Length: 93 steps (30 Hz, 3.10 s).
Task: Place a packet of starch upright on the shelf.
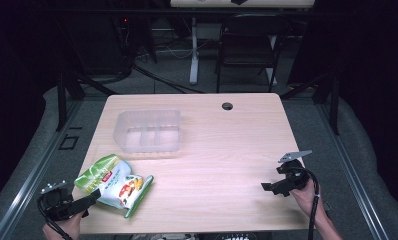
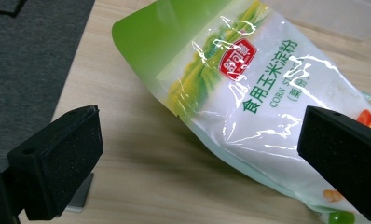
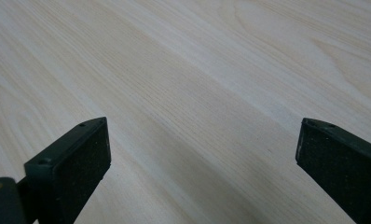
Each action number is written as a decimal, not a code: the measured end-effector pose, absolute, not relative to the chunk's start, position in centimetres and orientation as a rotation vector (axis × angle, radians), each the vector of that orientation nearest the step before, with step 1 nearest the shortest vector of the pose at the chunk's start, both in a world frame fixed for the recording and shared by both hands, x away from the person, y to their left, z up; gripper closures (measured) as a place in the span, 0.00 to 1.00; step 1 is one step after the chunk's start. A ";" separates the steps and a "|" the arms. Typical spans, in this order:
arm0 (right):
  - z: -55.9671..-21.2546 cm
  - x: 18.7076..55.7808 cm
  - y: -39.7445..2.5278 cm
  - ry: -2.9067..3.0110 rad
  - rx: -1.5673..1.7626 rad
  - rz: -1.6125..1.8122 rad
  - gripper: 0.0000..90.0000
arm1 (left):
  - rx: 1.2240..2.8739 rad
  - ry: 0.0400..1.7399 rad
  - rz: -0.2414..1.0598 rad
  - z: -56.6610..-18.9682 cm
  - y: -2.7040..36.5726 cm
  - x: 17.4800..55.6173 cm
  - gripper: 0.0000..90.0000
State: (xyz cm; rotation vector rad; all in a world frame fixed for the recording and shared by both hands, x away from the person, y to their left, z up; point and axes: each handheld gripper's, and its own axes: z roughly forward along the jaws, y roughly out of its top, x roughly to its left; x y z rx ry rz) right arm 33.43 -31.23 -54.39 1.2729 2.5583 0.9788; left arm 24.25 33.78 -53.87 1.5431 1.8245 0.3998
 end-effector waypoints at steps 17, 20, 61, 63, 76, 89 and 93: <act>-54.6 33.4 -31.6 2.567 1.295 0.975 0.03 | 1.534 1.846 0.327 -55.1 34.1 26.9 0.03; -54.5 33.3 -31.6 2.558 1.299 0.971 0.03 | 1.512 1.850 0.315 -55.3 34.4 27.1 0.04; -54.5 33.4 -31.4 2.562 1.281 0.955 0.03 | 1.598 1.782 0.270 -55.7 34.1 27.8 0.77; -54.6 33.5 -31.5 2.559 1.282 0.980 0.03 | 1.605 1.785 0.266 -55.6 34.1 27.8 0.82; -54.7 33.5 -31.7 2.561 1.304 0.955 0.03 | 1.634 1.755 0.279 -55.6 34.2 27.8 0.99; -54.7 33.4 -31.8 2.554 1.292 0.958 0.03 | 1.635 1.721 0.336 -55.1 33.8 27.7 0.98; -54.4 33.2 -31.6 2.554 1.286 0.954 0.03 | 1.621 1.710 0.342 -54.8 33.7 27.5 0.99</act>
